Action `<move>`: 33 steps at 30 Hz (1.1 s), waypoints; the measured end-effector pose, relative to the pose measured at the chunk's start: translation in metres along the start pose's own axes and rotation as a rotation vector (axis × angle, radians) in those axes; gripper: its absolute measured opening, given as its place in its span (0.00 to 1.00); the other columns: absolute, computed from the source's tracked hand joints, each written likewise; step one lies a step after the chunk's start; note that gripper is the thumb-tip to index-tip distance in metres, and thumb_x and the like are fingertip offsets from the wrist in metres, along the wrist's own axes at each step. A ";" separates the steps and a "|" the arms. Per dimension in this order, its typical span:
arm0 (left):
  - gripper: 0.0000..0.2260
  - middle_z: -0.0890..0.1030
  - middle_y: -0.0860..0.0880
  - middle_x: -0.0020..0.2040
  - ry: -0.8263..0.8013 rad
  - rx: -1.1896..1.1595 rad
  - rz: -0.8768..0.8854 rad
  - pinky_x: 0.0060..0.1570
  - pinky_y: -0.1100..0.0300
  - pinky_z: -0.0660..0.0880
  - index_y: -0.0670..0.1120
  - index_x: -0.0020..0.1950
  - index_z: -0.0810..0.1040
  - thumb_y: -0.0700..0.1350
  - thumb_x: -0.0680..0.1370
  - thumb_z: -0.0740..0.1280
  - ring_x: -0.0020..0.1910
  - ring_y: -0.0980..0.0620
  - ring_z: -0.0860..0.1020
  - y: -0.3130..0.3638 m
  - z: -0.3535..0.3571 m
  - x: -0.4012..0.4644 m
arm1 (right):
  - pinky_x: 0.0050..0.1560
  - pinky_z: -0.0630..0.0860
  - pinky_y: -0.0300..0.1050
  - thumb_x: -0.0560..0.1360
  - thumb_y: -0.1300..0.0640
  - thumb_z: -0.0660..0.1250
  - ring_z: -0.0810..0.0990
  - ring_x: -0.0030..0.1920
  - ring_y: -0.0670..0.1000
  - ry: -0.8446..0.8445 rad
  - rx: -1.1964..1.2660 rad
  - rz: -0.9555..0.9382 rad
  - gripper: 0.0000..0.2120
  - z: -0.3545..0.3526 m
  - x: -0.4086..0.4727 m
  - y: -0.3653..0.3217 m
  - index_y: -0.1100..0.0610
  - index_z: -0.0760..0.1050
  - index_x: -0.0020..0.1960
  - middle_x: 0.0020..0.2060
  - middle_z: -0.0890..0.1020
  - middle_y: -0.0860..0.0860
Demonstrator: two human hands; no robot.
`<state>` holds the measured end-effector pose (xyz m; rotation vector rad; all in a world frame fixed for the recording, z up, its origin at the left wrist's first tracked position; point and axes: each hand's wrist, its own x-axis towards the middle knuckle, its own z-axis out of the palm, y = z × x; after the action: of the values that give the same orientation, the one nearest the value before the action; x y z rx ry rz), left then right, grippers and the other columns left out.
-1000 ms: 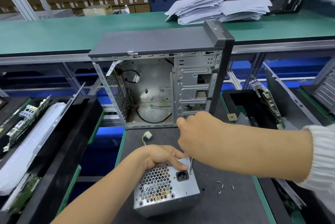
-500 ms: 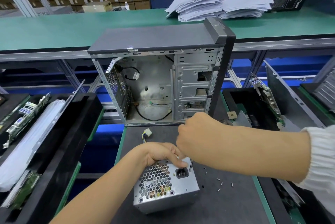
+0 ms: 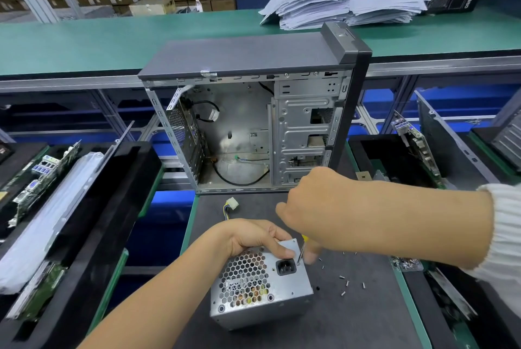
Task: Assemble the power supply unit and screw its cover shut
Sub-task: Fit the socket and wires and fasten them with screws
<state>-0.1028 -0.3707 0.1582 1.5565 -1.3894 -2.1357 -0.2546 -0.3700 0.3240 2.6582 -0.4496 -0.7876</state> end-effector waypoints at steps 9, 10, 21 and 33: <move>0.10 0.84 0.45 0.52 0.006 -0.063 -0.038 0.61 0.50 0.75 0.51 0.45 0.87 0.37 0.76 0.70 0.52 0.46 0.80 0.000 -0.001 0.000 | 0.28 0.54 0.40 0.80 0.59 0.58 0.71 0.38 0.53 0.075 -0.082 -0.014 0.06 -0.004 0.002 -0.002 0.54 0.70 0.45 0.36 0.72 0.51; 0.09 0.82 0.42 0.55 0.001 -0.063 -0.033 0.64 0.48 0.72 0.51 0.46 0.86 0.37 0.76 0.70 0.55 0.44 0.78 -0.001 -0.001 0.000 | 0.28 0.54 0.40 0.80 0.59 0.57 0.72 0.40 0.53 0.046 -0.084 -0.006 0.06 -0.003 0.003 -0.002 0.54 0.72 0.48 0.38 0.73 0.50; 0.19 0.75 0.36 0.68 -0.038 -0.065 0.018 0.71 0.44 0.66 0.37 0.68 0.73 0.37 0.77 0.69 0.67 0.38 0.73 -0.006 -0.004 0.006 | 0.28 0.55 0.41 0.76 0.63 0.61 0.70 0.37 0.53 0.004 -0.066 0.000 0.03 -0.005 0.002 0.001 0.57 0.69 0.44 0.38 0.68 0.52; 0.14 0.82 0.42 0.56 -0.085 -0.080 0.022 0.61 0.51 0.75 0.41 0.62 0.80 0.40 0.76 0.71 0.52 0.47 0.81 -0.008 -0.006 0.007 | 0.26 0.54 0.43 0.74 0.61 0.64 0.59 0.28 0.50 0.020 -0.021 0.031 0.15 0.000 0.005 -0.002 0.55 0.69 0.60 0.48 0.70 0.53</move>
<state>-0.0975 -0.3738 0.1470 1.4303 -1.3223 -2.2395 -0.2505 -0.3702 0.3210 2.6308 -0.4730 -0.7514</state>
